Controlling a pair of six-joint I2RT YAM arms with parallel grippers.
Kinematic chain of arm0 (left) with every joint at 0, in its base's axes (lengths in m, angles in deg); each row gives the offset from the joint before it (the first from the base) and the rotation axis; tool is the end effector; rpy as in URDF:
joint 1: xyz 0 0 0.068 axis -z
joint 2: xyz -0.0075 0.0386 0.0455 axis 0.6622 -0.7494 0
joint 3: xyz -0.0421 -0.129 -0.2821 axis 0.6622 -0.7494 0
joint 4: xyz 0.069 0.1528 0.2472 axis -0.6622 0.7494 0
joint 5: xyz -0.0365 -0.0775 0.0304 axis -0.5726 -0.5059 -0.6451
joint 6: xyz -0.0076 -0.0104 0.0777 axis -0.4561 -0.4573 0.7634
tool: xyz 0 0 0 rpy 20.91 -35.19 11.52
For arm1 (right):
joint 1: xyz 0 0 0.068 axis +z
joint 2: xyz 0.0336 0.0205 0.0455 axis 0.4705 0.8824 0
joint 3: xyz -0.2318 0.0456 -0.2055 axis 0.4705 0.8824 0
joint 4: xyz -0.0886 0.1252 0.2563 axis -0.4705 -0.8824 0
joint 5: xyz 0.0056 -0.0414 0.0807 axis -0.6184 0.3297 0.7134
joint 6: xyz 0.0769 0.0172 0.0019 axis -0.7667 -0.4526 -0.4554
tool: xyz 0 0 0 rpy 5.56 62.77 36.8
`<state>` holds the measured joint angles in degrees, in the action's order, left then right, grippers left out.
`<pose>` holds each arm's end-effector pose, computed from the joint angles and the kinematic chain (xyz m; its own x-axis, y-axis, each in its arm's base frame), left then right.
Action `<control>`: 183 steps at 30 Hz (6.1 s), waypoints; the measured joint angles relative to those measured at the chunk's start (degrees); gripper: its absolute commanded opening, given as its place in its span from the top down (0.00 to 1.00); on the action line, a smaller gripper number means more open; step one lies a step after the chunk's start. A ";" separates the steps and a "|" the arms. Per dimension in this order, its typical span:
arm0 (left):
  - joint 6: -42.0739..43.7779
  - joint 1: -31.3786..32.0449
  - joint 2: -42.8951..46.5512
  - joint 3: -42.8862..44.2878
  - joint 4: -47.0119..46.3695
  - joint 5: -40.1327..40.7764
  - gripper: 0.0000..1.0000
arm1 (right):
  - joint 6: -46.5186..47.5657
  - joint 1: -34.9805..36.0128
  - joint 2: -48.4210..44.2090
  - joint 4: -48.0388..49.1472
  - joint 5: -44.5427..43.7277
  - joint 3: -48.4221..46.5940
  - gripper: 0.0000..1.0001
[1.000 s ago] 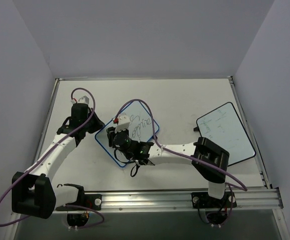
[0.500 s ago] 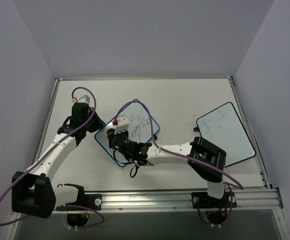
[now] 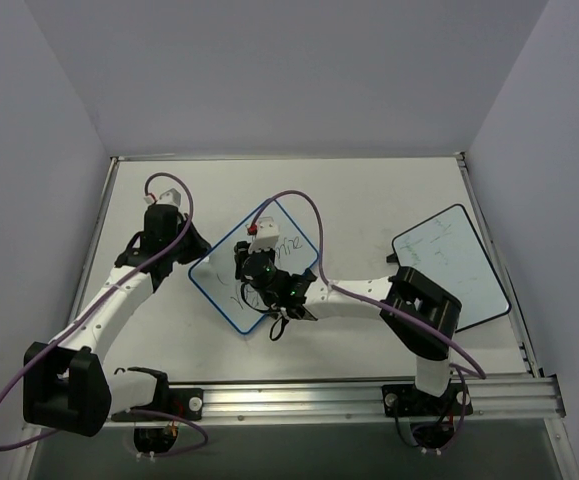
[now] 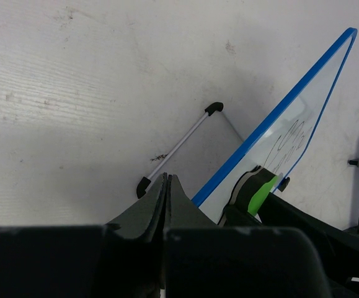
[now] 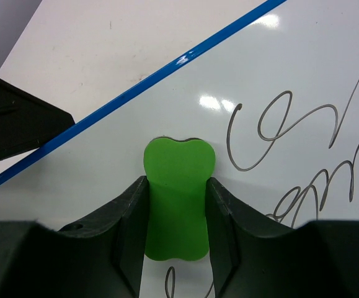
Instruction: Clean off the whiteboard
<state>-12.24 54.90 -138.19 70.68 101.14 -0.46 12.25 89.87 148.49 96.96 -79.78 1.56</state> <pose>0.3072 -0.0768 0.2670 -0.6469 -0.4540 -0.6128 -0.1418 0.8611 -0.4882 0.2583 0.4094 0.2333 -0.3040 0.2724 -0.9129 -0.4339 0.8135 0.3872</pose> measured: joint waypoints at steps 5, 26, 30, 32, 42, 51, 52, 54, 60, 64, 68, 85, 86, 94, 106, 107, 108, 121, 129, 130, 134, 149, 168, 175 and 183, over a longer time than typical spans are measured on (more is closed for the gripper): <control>0.17 0.15 -0.02 0.07 -0.02 0.00 0.98 | 0.26 1.22 0.13 -0.04 -1.29 -0.17 1.00; 0.57 0.68 -0.46 0.09 -0.87 0.61 0.98 | 2.12 10.93 4.07 3.45 -6.05 -2.60 1.00; 0.59 0.72 -0.48 0.28 -0.83 0.72 0.98 | 1.92 9.68 4.02 5.90 -7.54 -0.68 1.00; 0.61 0.76 -0.48 0.42 -0.83 0.70 0.98 | 1.75 8.66 3.78 7.17 -8.39 0.48 1.00; 0.63 0.85 -0.48 0.44 -0.79 0.74 0.98 | 1.38 4.50 2.95 8.46 -10.88 2.03 1.00; 0.81 1.18 -0.48 0.83 -0.72 0.92 0.98 | 3.63 3.98 4.07 5.55 -9.01 -2.49 1.00; 0.81 1.20 -0.48 0.83 -0.72 0.94 0.98 | 3.76 3.65 4.28 5.33 -8.33 -3.23 1.00; 0.83 1.20 -0.48 0.85 -0.72 1.05 0.98 | 3.91 2.93 4.37 4.74 -6.95 -4.02 1.00; 1.01 1.22 -0.48 0.98 -0.66 1.49 0.98 | 3.82 -0.20 4.83 4.61 -3.28 -5.40 1.00; 1.05 1.22 -0.48 1.05 -0.61 1.70 0.98 | 3.61 -2.80 4.83 5.05 -1.86 -5.38 1.00; 1.05 1.22 -0.48 1.05 -0.61 1.70 0.98 | 3.32 -5.20 4.81 6.21 -1.53 -4.70 1.00; 1.03 1.51 -0.48 1.05 -0.48 1.68 0.98 | 2.82 -5.42 4.66 8.72 -2.38 -2.86 1.00; 1.03 1.55 -0.48 1.05 -0.42 1.68 0.98 | 3.02 -4.96 4.66 8.70 -3.10 -2.86 1.00; 1.05 1.77 -0.48 1.05 -0.39 1.95 0.98 | 3.61 -1.27 4.66 7.41 -6.12 -2.95 1.00; 1.07 1.92 -0.37 1.07 -0.59 2.32 0.98 | 2.69 -7.93 3.04 7.76 -2.16 -0.42 1.00; 1.07 1.97 -0.33 1.07 -0.59 2.29 0.98 | 2.71 -8.92 2.78 7.69 -2.19 0.07 1.00; 1.07 2.03 -0.26 1.07 -0.57 2.27 0.98 | 2.71 -9.77 2.56 7.58 -2.19 0.50 1.00; 1.07 2.60 -0.22 1.07 0.48 1.36 0.98 | 3.48 -12.79 2.01 6.21 -2.32 1.42 1.00; 1.07 2.60 -0.22 1.07 0.48 1.38 0.98 | 4.57 -7.28 2.05 4.76 -3.28 -0.70 1.00; 1.07 2.60 -0.22 1.07 0.46 1.38 0.98 | 4.76 -6.14 2.12 4.52 -3.17 -1.29 1.00; 1.07 2.62 -0.22 1.07 0.46 1.46 0.98 | 4.90 -3.41 2.62 3.32 -1.03 -3.58 1.00; 1.14 2.67 -0.22 1.07 0.31 2.03 0.98 | 1.64 -13.86 2.75 2.86 5.03 -2.73 1.00; 1.11 3.39 -0.39 1.07 0.90 0.76 0.98 | 0.35 -17.18 1.53 2.80 3.56 2.40 1.00; 1.09 3.80 -0.61 1.07 0.90 0.72 0.98 | 0.72 -13.40 0.76 2.71 3.15 2.32 1.00; 1.11 4.04 -0.61 1.07 0.90 0.76 0.98 | 1.29 -11.63 0.68 -1.18 8.98 -1.92 1.00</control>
<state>-11.13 58.94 -138.80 71.75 102.04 0.31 13.54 78.24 149.17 95.78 -70.80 -0.37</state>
